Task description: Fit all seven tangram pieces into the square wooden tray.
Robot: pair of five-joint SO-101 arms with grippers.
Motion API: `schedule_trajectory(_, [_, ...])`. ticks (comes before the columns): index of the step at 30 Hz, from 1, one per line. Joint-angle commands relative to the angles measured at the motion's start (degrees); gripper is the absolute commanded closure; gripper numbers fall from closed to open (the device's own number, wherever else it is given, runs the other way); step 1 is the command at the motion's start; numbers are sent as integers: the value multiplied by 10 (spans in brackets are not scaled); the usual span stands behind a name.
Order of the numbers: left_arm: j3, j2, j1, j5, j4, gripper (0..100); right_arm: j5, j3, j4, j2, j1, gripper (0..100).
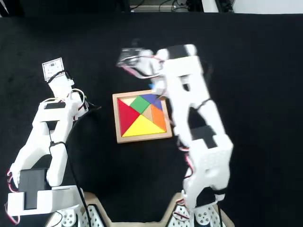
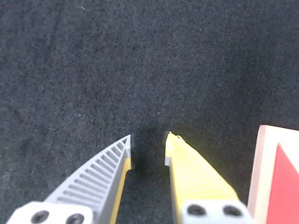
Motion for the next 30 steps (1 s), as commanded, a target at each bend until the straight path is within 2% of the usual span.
schedule_trajectory(1, [-4,-4,-15,8,-10,870,-10,-55,-29,28,-51,985])
schedule_trajectory(7, [-5,-4,-15,9,-10,870,-8,-175,-24,139,-82,985])
schedule_trajectory(21, [-7,-4,-14,7,-10,870,-9,-472,138,332,-110,977])
schedule_trajectory(26, [-7,-4,-14,7,-10,870,-25,-549,177,377,-117,841])
schedule_trajectory(30, [-7,-4,-14,7,-10,870,-42,-597,180,397,-119,822])
